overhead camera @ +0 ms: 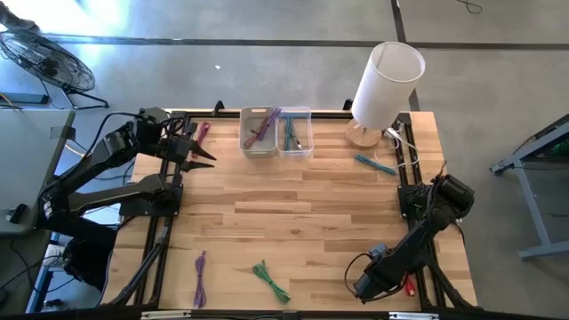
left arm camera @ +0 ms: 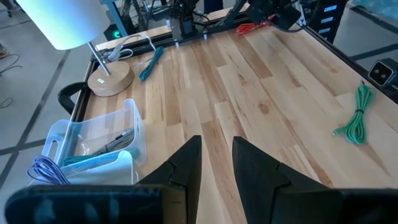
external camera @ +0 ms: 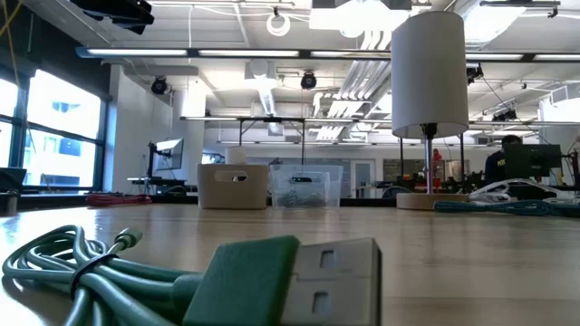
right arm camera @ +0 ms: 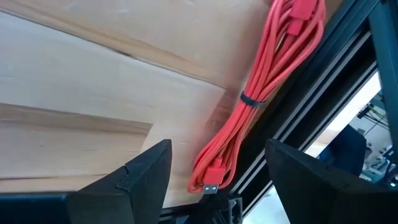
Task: Pick & Place USB Port
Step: Put the orange USB cable into the gray bin
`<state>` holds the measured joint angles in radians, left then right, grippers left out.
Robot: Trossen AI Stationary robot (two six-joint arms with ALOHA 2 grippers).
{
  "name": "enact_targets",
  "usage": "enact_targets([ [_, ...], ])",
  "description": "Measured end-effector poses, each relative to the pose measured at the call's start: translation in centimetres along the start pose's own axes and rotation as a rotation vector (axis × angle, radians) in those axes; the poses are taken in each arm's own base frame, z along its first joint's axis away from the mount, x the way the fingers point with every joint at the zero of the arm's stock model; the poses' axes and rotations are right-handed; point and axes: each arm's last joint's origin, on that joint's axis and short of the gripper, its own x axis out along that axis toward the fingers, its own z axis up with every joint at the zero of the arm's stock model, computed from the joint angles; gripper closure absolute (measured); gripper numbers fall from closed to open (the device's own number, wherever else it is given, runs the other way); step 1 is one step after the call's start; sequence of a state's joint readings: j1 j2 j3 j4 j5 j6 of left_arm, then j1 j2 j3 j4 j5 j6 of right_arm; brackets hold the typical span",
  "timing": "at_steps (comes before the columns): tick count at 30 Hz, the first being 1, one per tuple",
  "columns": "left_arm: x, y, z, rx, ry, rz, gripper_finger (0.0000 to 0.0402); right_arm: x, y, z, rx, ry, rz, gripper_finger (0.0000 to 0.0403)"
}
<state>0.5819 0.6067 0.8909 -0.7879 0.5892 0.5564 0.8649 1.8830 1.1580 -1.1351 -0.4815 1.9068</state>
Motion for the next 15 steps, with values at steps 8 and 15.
enact_targets([
  [8,0.0,0.1,0.0,0.0,0.012,0.02,0.0314,1.4,-0.9,0.2,0.043,0.066,0.069,0.0151],
  [15,0.0,0.1,0.0,0.0,0.013,0.02,0.0314,1.7,-2.5,1.1,0.066,0.052,0.114,0.0151],
])
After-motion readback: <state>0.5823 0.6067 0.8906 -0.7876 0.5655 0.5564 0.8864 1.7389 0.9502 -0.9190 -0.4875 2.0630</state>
